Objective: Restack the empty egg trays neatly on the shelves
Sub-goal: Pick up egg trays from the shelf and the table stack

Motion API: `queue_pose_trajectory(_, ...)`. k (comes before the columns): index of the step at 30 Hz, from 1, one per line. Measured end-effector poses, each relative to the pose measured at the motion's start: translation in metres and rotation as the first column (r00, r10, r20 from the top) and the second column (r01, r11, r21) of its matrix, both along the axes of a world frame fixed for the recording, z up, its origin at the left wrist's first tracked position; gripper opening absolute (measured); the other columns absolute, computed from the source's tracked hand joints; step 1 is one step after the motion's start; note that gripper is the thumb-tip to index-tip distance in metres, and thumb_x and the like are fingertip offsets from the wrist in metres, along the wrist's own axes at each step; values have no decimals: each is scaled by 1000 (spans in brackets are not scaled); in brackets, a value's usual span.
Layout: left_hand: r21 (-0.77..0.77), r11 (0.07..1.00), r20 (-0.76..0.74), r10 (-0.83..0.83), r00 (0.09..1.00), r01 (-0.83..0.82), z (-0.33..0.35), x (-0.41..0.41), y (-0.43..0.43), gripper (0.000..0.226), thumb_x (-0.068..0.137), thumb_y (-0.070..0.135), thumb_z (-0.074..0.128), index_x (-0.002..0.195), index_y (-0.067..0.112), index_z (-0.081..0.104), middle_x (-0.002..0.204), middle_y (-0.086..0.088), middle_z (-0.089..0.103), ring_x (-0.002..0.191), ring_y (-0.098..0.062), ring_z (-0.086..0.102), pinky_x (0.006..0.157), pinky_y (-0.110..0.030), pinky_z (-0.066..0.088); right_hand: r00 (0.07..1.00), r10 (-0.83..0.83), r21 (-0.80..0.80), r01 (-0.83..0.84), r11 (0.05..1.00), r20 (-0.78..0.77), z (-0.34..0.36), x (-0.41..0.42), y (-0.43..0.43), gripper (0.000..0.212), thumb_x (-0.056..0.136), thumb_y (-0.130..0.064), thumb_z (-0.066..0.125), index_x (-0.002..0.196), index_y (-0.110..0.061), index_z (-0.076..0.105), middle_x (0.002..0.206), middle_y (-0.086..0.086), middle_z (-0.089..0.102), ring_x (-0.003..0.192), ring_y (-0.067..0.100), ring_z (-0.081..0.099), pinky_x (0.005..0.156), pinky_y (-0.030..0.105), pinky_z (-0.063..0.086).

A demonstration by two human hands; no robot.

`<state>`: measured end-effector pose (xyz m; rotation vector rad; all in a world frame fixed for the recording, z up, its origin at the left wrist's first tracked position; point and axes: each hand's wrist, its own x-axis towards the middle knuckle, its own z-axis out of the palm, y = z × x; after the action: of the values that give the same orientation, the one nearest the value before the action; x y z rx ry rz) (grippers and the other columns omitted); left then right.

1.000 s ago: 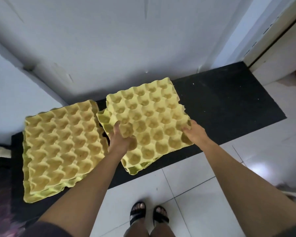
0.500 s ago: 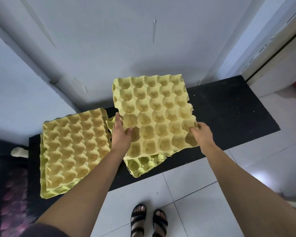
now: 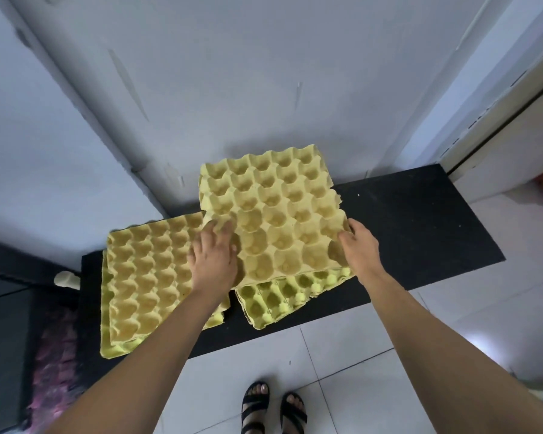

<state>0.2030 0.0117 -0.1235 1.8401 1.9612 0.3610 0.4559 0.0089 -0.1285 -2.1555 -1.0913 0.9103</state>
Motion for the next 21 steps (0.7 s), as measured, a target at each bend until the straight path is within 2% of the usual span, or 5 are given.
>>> queue_pose_trajectory(5, 179, 896, -288, -346, 893, 405, 53, -16, -11, 58, 89, 54, 18, 122, 27, 58, 132, -3, 52, 131, -27, 35, 105, -55, 22, 1000, -17, 31, 17, 999, 7, 48, -4, -7, 33, 96, -21, 45, 126, -15, 55, 115, 5, 60, 94, 18, 52, 78, 31, 39)
queue_pose_trajectory(9, 86, 828, -461, -460, 759, 554, 103, -19, -24, 74, 81, 70, 9, 137, 33, 39, 145, 1, 38, 136, -23, 29, 108, -51, 18, 999, 48, 99, -48, 994, -2, 93, -27, -14, 39, 98, -21, 44, 135, -14, 50, 118, 1, 54, 108, 20, 52, 91, 33, 41)
queue_pose_trajectory(12, 105, 787, -515, -480, 710, 608, 126, -30, -46, 50, 89, 58, 41, 134, 36, 44, 146, 0, 37, 135, -24, 32, 108, -50, 23, 992, 126, 144, -125, 982, 7, 125, -48, -27, 37, 97, -20, 45, 132, -14, 51, 117, 1, 54, 112, 22, 53, 96, 37, 42)
queue_pose_trajectory(15, 143, 755, -583, -459, 671, 640, 147, -50, -80, 33, 69, 35, 80, 100, 30, 70, 124, -10, 60, 107, -30, 61, 88, -51, 47, 982, 188, 208, -184, 961, 2, 151, -72, -49, 36, 96, -18, 46, 130, -12, 52, 125, 7, 55, 114, 24, 53, 101, 41, 42)
queue_pose_trajectory(21, 265, 790, -636, -288, 716, 553, 183, -124, -182, 34, 48, 24, 93, 72, 27, 68, 110, -7, 67, 85, -27, 68, 70, -41, 55, 936, 350, 323, -323, 890, -28, 188, -144, -114, 44, 93, -17, 54, 135, -10, 47, 133, 5, 54, 109, 19, 55, 94, 31, 43)
